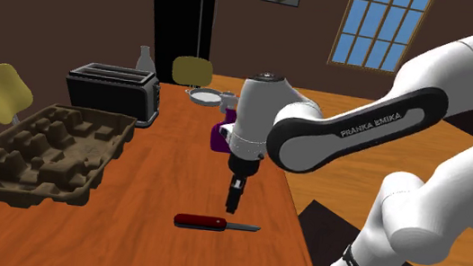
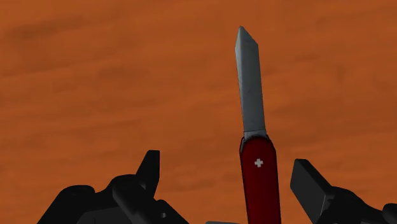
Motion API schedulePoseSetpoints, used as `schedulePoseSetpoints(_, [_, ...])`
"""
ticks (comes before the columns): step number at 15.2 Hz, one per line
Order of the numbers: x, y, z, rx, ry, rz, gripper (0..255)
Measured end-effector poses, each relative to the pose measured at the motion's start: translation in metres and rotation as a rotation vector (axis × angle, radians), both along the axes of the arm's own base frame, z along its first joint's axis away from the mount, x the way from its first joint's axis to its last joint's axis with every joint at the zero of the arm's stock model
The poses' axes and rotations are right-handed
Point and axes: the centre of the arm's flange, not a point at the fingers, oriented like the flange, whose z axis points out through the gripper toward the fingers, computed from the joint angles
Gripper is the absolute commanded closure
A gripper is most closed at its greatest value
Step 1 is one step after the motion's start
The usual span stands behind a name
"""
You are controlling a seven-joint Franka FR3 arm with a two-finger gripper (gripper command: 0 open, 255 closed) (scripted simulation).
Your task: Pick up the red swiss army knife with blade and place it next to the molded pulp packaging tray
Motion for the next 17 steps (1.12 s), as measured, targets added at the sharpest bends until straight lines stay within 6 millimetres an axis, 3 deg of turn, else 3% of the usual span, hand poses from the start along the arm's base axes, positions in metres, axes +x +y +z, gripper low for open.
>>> schedulePoseSetpoints(3, [-0.003, 0.029, -0.023, 0.009, -0.005, 0.049, 0])
schedulePoseSetpoints(5, [-0.003, 0.038, -0.035, 0.013, -0.007, 0.062, 0])
schedulePoseSetpoints(11, [-0.002, 0.042, -0.066, 0.015, -0.008, 0.066, 0])
schedulePoseSetpoints(17, [-0.002, 0.042, -0.07, 0.015, -0.008, 0.066, 0])
